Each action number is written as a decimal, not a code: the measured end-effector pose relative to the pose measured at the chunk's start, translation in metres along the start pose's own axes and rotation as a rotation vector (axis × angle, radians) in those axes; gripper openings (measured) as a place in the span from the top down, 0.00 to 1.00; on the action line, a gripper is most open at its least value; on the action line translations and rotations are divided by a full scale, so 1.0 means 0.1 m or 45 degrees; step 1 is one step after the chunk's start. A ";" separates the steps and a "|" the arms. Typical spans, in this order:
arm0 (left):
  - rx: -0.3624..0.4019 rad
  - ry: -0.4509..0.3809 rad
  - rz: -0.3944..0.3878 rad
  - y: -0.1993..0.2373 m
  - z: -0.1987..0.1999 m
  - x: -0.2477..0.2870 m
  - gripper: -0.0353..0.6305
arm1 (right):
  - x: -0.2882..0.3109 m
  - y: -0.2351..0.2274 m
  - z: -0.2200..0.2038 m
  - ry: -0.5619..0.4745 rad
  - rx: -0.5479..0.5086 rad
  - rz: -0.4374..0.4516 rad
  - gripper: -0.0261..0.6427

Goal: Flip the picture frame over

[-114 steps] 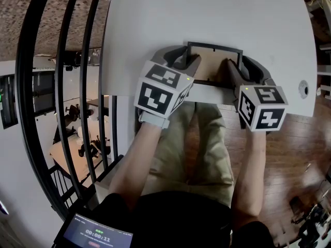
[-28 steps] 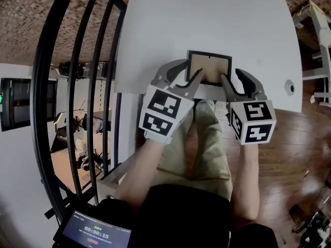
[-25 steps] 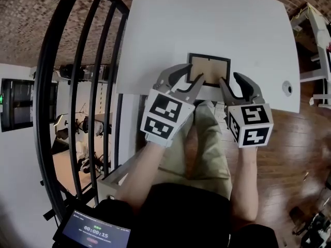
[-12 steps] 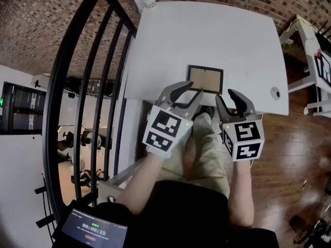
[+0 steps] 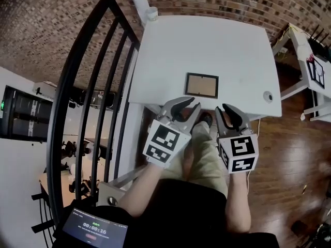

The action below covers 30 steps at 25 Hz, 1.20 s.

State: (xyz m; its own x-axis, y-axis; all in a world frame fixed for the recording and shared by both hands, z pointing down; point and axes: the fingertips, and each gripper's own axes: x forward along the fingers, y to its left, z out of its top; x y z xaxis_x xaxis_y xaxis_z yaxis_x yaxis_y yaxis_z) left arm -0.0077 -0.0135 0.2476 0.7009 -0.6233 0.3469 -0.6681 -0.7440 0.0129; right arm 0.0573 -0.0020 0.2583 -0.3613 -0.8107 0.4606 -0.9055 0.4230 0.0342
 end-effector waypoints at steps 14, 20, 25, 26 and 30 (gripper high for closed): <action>0.039 -0.024 -0.040 -0.40 -0.01 -0.38 0.89 | -0.49 0.30 -0.11 -0.056 0.060 0.007 0.97; 0.039 -0.052 -0.063 -0.58 0.02 -0.58 0.92 | -0.69 0.44 -0.10 -0.088 0.054 0.031 0.97; 0.031 -0.057 -0.082 -0.69 -0.03 -0.70 0.92 | -0.81 0.54 -0.08 -0.119 0.050 0.041 0.97; 0.025 -0.060 -0.086 -0.70 -0.03 -0.73 0.92 | -0.83 0.56 -0.08 -0.125 0.047 0.044 0.97; -0.024 -0.068 -0.085 -0.72 -0.06 -0.85 0.92 | -0.90 0.67 -0.07 -0.152 0.041 0.057 0.97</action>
State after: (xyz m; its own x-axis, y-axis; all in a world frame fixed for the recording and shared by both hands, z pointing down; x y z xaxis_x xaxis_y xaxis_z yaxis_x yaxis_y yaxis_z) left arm -0.0206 0.0941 0.2224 0.7558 -0.5851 0.2940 -0.6238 -0.7798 0.0517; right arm 0.0309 0.1020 0.2250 -0.4241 -0.8344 0.3520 -0.8937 0.4485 -0.0135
